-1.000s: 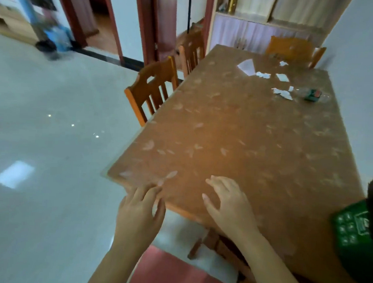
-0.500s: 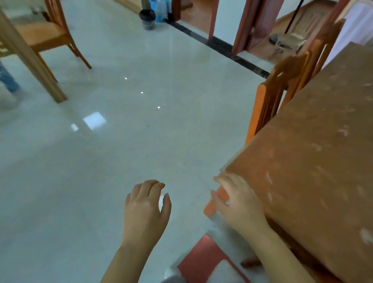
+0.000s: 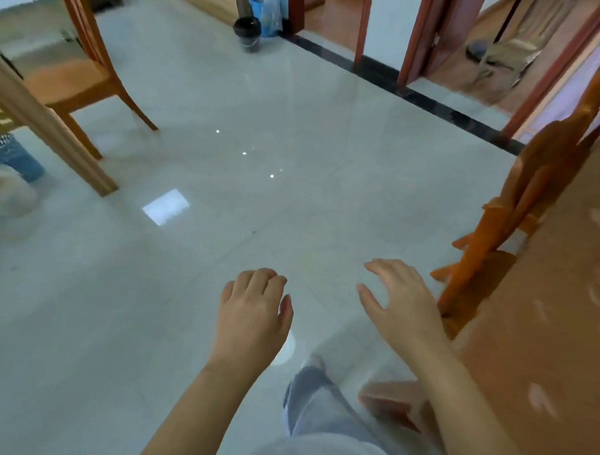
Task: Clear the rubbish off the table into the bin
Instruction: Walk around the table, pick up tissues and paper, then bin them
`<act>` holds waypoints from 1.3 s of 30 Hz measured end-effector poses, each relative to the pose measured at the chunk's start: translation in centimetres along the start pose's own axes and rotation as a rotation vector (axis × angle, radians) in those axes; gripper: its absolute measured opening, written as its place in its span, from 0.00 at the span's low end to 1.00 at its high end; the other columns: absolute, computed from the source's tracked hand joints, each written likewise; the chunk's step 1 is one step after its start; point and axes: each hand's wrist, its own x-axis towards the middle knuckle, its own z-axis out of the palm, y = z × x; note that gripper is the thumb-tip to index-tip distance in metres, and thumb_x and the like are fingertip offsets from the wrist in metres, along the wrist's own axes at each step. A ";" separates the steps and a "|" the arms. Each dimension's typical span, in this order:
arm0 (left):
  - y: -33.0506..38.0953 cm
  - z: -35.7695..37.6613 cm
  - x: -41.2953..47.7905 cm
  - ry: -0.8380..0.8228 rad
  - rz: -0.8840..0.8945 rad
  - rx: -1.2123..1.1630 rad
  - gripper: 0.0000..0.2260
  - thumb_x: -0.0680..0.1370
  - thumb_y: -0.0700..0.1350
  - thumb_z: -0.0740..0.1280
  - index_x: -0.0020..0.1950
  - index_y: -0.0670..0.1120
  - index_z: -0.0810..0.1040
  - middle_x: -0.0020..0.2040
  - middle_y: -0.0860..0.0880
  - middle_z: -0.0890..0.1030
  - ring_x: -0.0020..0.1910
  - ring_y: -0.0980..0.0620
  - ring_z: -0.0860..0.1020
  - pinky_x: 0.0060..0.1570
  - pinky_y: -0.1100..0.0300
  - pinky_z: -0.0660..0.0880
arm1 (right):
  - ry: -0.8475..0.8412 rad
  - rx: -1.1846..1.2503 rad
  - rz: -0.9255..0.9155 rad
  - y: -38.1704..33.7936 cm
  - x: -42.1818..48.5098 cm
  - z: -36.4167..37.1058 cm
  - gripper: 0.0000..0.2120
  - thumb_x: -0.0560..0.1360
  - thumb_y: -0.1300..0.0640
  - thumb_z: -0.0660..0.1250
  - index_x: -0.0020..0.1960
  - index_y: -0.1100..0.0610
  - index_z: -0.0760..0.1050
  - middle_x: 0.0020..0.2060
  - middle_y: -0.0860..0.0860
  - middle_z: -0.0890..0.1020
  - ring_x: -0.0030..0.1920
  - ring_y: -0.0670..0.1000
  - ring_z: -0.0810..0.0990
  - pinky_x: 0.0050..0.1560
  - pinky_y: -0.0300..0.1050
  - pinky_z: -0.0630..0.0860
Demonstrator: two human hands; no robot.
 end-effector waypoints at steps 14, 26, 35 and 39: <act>-0.7 7.2 30.2 -0.144 0.262 -0.136 0.15 0.72 0.48 0.57 0.45 0.41 0.80 0.44 0.44 0.82 0.40 0.42 0.80 0.38 0.53 0.75 | 0.127 -0.108 0.271 6.7 22.1 -0.8 0.14 0.72 0.51 0.63 0.53 0.58 0.77 0.50 0.54 0.81 0.51 0.55 0.77 0.51 0.47 0.72; 0.4 12.9 57.9 -0.151 0.458 -0.306 0.15 0.73 0.47 0.58 0.48 0.40 0.79 0.45 0.44 0.82 0.41 0.43 0.79 0.40 0.53 0.75 | 0.207 -0.159 0.380 10.5 46.5 -1.6 0.18 0.72 0.48 0.58 0.53 0.59 0.76 0.48 0.55 0.81 0.49 0.55 0.78 0.50 0.46 0.74; 9.5 20.2 72.2 -0.245 0.613 -0.352 0.15 0.73 0.47 0.58 0.48 0.40 0.80 0.45 0.45 0.82 0.42 0.45 0.80 0.41 0.54 0.75 | 0.282 -0.190 0.629 23.8 54.8 -5.0 0.12 0.72 0.55 0.67 0.53 0.60 0.76 0.48 0.56 0.81 0.45 0.54 0.79 0.46 0.40 0.70; 16.9 23.8 79.5 -0.262 0.725 -0.343 0.15 0.73 0.46 0.58 0.47 0.40 0.80 0.44 0.44 0.82 0.40 0.44 0.80 0.39 0.55 0.75 | 0.391 -0.184 0.703 31.0 59.7 -8.8 0.13 0.71 0.58 0.69 0.54 0.62 0.76 0.50 0.58 0.81 0.50 0.57 0.78 0.50 0.44 0.68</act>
